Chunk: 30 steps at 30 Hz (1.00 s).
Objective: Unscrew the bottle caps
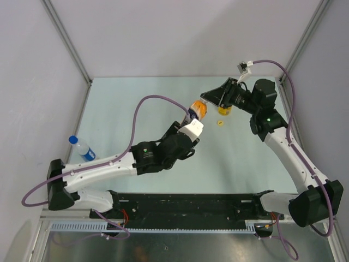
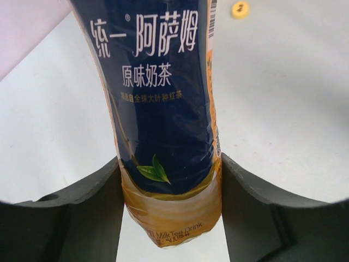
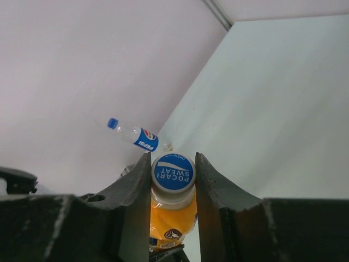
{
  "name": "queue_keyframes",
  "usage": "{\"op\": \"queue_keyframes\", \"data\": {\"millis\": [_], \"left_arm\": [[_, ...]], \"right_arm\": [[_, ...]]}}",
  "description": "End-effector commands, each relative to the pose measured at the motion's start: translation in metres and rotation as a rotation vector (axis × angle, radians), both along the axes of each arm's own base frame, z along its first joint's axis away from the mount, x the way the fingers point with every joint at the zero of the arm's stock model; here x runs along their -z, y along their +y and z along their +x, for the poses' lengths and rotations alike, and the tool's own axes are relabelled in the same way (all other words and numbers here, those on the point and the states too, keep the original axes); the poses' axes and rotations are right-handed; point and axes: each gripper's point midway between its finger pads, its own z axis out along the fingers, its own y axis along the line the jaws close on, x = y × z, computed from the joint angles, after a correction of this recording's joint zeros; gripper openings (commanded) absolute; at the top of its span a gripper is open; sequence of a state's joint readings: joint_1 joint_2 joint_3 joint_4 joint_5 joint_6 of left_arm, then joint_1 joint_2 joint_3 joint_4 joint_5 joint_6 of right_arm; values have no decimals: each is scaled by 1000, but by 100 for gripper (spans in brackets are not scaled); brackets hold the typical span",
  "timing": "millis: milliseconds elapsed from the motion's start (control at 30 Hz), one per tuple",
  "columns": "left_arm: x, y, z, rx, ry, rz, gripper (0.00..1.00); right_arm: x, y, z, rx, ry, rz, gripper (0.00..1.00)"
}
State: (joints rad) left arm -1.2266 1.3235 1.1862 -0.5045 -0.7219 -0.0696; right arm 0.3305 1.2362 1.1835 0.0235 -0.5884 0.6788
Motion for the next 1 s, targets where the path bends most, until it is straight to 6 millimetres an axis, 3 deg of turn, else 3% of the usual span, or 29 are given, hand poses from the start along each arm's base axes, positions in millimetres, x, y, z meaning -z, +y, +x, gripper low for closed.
{"op": "queue_keyframes", "data": {"millis": [0, 200, 367, 767, 967], "left_arm": [[-17, -19, -16, 154, 46, -146, 0], [-38, -32, -35, 345, 73, -279, 0], [-55, -43, -68, 604, 103, -366, 0], [-98, -39, -127, 1011, 49, -512, 0], [-108, -41, -142, 1109, 54, -553, 0]], "right_arm": [[-53, -2, -31, -127, -224, 63, 0], [-63, -9, -46, -194, -295, 76, 0], [-73, -11, -66, -282, -388, 75, 0], [-94, -12, -121, -474, -619, 49, 0], [-105, -8, -142, -517, -709, 68, 0]]}}
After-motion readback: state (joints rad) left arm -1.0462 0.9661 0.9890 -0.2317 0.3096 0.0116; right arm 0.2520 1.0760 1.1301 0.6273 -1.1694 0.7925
